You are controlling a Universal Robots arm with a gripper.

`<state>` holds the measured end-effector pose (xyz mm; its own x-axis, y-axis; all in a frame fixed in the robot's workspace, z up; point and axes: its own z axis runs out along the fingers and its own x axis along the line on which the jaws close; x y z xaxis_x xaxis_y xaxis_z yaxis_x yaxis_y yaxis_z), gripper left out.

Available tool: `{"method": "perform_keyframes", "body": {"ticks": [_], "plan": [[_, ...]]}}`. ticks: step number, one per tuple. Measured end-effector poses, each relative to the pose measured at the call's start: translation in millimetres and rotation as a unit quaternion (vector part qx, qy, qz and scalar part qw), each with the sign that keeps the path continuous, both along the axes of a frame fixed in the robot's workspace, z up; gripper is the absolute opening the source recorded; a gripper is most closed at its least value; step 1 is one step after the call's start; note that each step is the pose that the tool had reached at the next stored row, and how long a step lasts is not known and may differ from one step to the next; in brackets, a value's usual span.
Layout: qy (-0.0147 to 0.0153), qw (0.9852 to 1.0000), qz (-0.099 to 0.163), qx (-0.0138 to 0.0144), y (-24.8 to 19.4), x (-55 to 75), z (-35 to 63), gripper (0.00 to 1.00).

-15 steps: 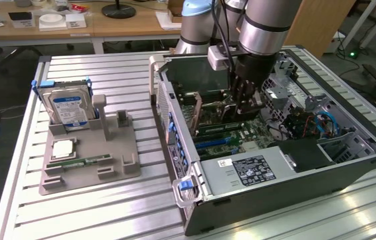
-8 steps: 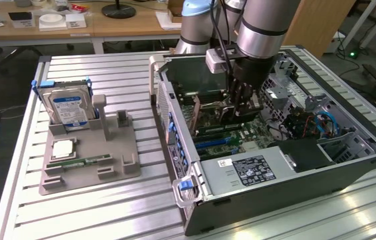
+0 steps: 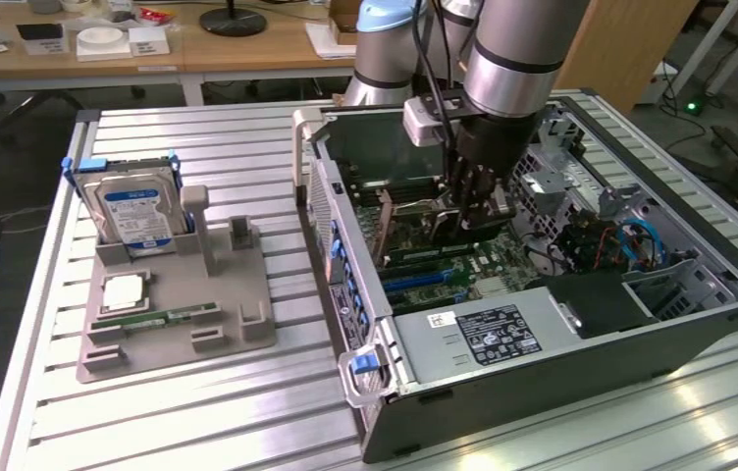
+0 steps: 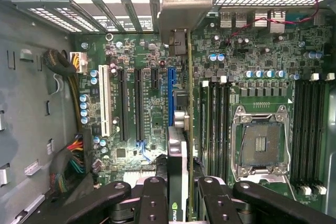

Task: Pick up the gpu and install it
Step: 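Insert the gpu into the slot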

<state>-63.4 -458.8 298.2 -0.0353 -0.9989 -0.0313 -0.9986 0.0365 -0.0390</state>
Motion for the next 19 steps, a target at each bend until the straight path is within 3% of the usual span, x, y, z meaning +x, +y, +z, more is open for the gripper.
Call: {"method": "perform_keyframes", "body": {"ticks": [6, 8, 19], "plan": [[-0.0014, 1.0, 0.0, 0.0, 0.0, -0.5, -0.1, 0.27], [-0.0047, 1.0, 0.0, 0.0, 0.0, -0.6, -0.2, 0.27], [-0.0048, 1.0, 0.0, 0.0001, 0.0, -0.6, -4.0, 0.27]]}}
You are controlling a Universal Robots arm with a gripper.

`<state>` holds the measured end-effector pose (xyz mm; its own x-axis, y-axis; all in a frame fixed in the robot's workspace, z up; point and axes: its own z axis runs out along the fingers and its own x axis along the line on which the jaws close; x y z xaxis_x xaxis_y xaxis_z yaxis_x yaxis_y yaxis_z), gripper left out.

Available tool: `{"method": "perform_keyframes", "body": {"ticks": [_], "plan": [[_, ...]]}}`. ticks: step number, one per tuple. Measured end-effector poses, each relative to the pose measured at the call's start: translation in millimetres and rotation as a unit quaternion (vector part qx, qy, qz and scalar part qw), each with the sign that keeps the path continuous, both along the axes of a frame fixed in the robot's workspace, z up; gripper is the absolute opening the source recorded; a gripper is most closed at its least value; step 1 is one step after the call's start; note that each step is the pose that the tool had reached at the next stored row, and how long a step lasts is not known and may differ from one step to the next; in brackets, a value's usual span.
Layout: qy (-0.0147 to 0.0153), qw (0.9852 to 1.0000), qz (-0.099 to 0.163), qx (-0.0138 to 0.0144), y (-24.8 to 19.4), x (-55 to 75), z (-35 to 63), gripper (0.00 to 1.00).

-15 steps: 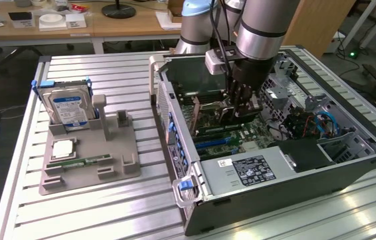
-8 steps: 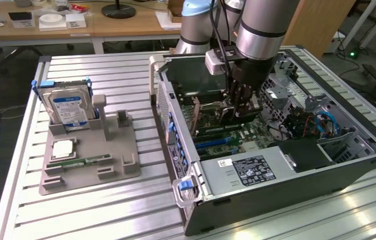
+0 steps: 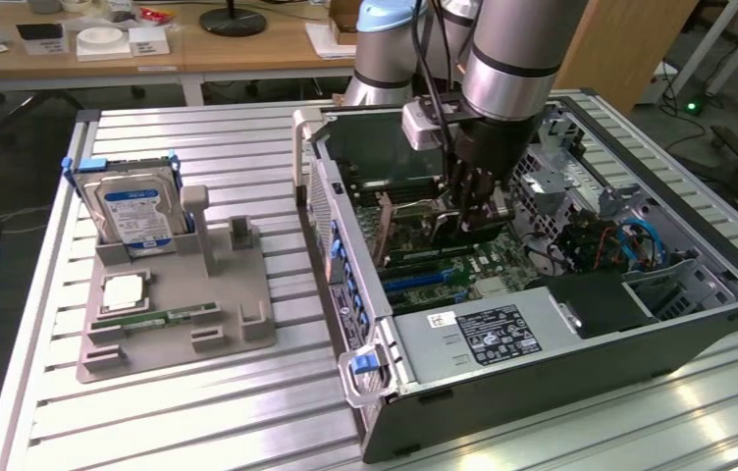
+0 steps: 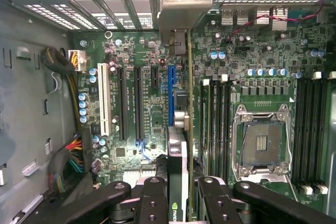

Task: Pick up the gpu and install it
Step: 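Insert the gpu into the slot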

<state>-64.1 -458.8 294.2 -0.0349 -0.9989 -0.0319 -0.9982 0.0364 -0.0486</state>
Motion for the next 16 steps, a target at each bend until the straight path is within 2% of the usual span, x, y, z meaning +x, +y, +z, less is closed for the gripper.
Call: {"method": "perform_keyframes", "body": {"ticks": [12, 16], "plan": [[0.0, 1.0, 0.0, -0.0001, 0.0, -3.9, -0.4, 0.27], [0.0, 1.0, 0.0, 0.0, 0.0, -3.9, -5.4, 0.27]]}}
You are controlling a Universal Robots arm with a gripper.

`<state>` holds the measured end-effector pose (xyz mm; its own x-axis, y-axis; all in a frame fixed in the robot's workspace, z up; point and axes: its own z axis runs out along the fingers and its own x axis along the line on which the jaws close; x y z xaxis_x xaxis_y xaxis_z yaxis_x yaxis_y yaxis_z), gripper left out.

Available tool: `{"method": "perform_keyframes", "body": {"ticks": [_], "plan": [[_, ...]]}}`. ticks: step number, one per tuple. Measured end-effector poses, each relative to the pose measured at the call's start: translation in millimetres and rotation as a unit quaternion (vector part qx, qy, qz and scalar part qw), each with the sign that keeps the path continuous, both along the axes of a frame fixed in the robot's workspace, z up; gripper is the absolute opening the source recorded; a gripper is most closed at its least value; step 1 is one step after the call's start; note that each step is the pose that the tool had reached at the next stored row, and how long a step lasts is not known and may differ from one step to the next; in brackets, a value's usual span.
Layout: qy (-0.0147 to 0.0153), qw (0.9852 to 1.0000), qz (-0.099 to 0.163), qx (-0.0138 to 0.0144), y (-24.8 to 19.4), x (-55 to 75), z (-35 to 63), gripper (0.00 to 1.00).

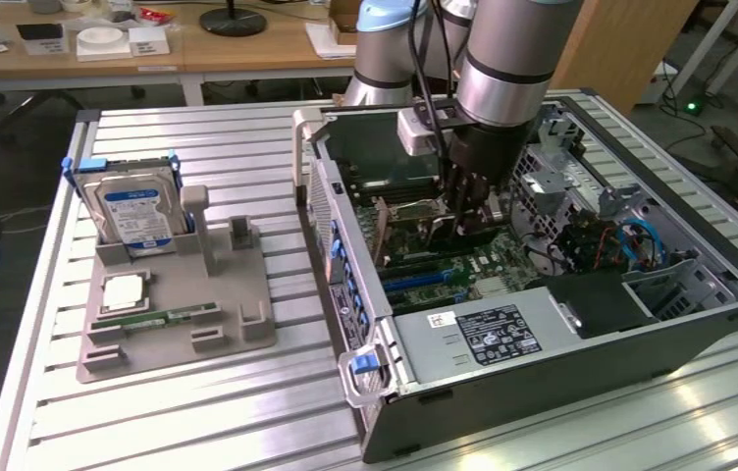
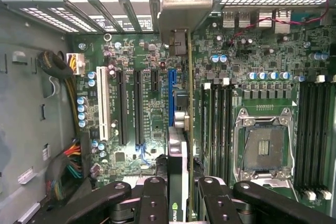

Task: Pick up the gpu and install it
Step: 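Insert the gpu into the slot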

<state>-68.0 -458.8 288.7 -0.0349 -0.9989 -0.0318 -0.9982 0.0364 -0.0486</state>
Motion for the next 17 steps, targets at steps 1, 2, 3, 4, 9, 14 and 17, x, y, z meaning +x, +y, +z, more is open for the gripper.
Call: {"method": "perform_keyframes", "body": {"ticks": [1, 2, 3, 4, 9, 14, 17], "plan": [[0.0, 1.0, 0.0, 0.0, 0.0, 0.0, -2.8, 0.27], [0.0, 1.0, 0.0, 0.0, 0.0, -1.0, -5.5, 0.27], [0.0, 1.0, 0.0, 0.0, 0.0, -2.0, -7.7, 0.27], [0.0, 1.0, 0.0, 0.0, 0.0, -2.1, -8.3, 0.27], [0.0, 1.0, 0.0, 0.0, 0.0, -2.2, -8.8, 0.27], [0.0, 1.0, 0.0, 0.0001, 0.0, -2.6, -9.2, 0.27], [0.0, 1.0, 0.0, 0.0, 0.0, -6.5, -10.3, 0.27]]}}
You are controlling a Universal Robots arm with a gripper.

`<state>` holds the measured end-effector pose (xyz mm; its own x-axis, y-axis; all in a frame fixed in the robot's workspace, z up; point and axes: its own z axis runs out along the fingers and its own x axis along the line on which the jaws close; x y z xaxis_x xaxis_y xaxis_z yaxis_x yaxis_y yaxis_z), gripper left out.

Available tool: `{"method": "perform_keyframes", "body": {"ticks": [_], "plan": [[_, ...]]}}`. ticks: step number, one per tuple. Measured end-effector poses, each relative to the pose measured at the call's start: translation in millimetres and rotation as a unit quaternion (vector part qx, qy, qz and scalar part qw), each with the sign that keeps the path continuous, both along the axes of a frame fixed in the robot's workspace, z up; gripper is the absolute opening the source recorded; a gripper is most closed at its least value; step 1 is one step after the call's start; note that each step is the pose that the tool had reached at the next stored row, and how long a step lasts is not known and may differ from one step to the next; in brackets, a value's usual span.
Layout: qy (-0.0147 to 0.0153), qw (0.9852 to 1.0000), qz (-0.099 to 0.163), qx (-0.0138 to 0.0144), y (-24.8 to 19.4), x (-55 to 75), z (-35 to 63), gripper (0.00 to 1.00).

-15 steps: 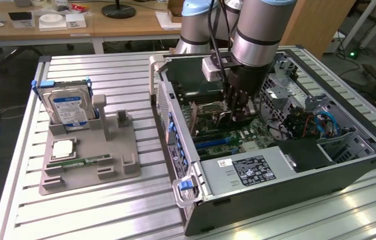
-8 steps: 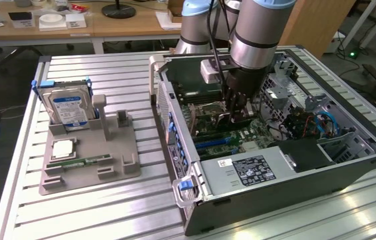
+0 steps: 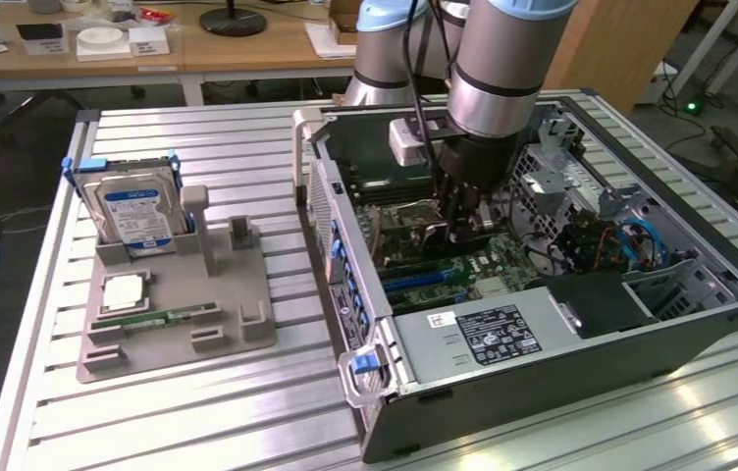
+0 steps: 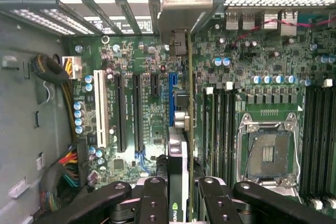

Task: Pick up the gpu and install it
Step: 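Insert the gpu into the slot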

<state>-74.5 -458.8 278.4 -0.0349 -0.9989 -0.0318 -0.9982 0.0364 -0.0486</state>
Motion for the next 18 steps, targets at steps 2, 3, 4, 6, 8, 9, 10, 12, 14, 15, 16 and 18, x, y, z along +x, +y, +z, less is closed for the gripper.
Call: {"method": "perform_keyframes", "body": {"ticks": [2, 3, 4, 6, 8, 9, 10, 12, 14, 15, 16, 18], "plan": [[0.0, 1.0, 0.0, 0.0001, 0.0, -1.5, -1.2, 0.27], [0.0, 1.0, 0.0, 0.0, 0.0, -1.5, -1.9, 0.27], [0.0, 1.0, 0.0, 0.0, 0.0, -1.5, -2.8, 0.27], [0.0, 1.0, 0.0, 0.0, 0.0, -1.6, -4.6, 0.27], [0.0, 1.0, 0.0, 0.0, -0.1, -1.7, -6.1, 0.27], [0.0, 1.0, 0.0, 0.0, -0.1, -1.7, -6.6, 0.27], [0.0, 1.0, 0.0, 0.0, -0.2, -1.8, -7.0, 0.27], [0.0, 1.0, 0.0, -0.0001, -0.2, -3.2, -7.7, 0.27], [0.0, 1.0, 0.0, 0.0, -0.1, -4.7, -8.6, 0.27], [0.0, 1.0, 0.0, 0.0001, -0.1, -4.9, -9.2, 0.27], [0.0, 1.0, 0.0, 0.0001, -0.1, -4.9, -10.0, 0.27], [0.0, 1.0, 0.0, 0.0, -0.2, -5.0, -11.7, 0.27]]}}
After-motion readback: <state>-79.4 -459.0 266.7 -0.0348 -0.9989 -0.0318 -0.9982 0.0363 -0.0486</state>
